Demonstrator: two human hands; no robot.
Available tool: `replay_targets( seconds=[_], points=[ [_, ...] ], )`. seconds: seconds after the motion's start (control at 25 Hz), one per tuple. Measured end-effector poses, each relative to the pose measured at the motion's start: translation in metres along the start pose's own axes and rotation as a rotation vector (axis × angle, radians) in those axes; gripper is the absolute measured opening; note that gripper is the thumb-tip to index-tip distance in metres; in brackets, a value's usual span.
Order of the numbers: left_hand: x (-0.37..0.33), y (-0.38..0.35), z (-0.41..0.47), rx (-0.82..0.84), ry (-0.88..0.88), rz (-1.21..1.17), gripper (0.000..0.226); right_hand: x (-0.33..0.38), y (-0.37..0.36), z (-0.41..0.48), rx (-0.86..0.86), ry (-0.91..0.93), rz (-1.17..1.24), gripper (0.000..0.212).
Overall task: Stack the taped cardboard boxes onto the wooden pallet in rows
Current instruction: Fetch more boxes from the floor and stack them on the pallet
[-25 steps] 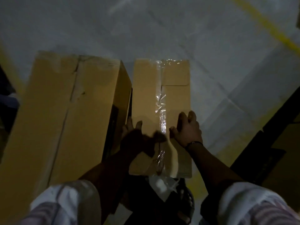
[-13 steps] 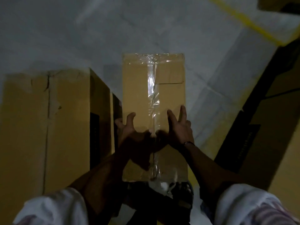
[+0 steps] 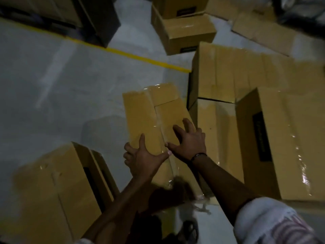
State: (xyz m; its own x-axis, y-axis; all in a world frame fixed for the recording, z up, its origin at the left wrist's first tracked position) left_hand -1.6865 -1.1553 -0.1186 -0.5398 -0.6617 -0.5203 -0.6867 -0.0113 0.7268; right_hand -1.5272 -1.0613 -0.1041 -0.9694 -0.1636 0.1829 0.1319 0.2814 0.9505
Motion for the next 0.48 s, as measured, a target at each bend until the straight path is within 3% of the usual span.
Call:
replay_targets(
  seconds=[0.32, 0.48],
  points=[
    [-0.106, -0.09, -0.08, 0.049, -0.389, 0.137, 0.13, -0.169, 0.023, -0.085, -0.213, -0.291, 0.133, 0.077],
    [-0.13, -0.15, -0.096, 0.097, -0.463, 0.107, 0.131, -0.241, 0.016, -0.098, -0.279, -0.292, 0.115, 0.075]
  ],
)
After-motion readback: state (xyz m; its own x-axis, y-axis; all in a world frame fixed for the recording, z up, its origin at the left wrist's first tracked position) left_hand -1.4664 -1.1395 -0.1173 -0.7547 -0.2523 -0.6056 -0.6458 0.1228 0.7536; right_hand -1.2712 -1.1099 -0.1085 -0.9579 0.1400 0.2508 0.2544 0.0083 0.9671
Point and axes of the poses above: each hand's wrist, its own z-axis towards the middle knuckle, its own y-axis out of the back of the hand, x = y × z, the point moved 2 cm from there along z, towards the middle knuckle, and after that the axes turned 3 degrees about -y, right-handed, at the moved point
